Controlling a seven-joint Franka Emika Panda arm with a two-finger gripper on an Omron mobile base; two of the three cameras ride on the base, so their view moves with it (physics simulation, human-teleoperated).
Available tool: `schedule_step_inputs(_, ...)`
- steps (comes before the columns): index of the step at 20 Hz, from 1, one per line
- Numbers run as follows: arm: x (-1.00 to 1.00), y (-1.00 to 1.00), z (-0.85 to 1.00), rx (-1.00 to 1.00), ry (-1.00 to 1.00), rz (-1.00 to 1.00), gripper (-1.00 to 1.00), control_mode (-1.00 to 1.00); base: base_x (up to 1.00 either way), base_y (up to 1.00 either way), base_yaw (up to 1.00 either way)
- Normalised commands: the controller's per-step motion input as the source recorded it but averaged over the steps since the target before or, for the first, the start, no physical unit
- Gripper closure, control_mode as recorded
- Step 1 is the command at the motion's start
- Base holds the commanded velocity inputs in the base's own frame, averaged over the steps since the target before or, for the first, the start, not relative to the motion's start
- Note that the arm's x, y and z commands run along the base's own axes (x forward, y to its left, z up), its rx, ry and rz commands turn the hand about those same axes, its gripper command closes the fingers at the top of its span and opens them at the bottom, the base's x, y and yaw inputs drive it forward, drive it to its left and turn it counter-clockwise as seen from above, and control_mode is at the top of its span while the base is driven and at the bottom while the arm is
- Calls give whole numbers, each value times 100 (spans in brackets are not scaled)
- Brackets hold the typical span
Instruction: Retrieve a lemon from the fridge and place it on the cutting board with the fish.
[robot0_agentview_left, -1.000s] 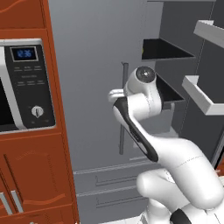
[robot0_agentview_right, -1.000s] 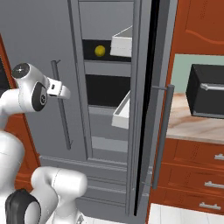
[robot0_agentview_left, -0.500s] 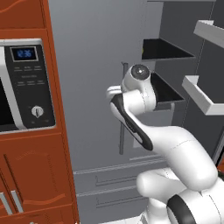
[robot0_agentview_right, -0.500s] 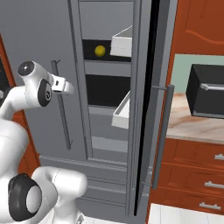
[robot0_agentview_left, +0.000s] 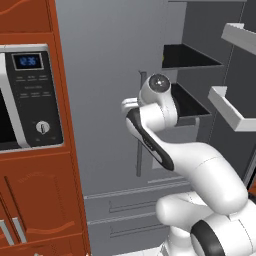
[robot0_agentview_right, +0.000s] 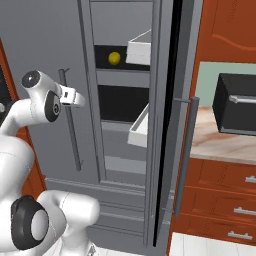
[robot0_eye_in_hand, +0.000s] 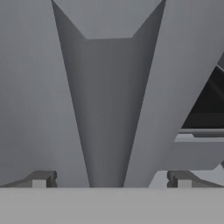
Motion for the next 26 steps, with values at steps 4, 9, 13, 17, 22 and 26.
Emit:
schedule_step_inputs(4,31,0,0,0,-1,2,-100,-100,0,0,0)
schedule_step_inputs(9,24,0,0,0,-1,1,100,-100,0,0,0)
schedule_step_inputs(13,4,0,0,0,0,0,100,-100,0,0,0)
schedule_step_inputs(17,-2,1,0,0,0,-5,100,-100,0,0,0)
schedule_step_inputs(22,-23,18,0,0,0,-13,100,-100,0,0,0)
schedule_step_inputs(26,-31,29,0,0,0,-19,100,-100,0,0,0)
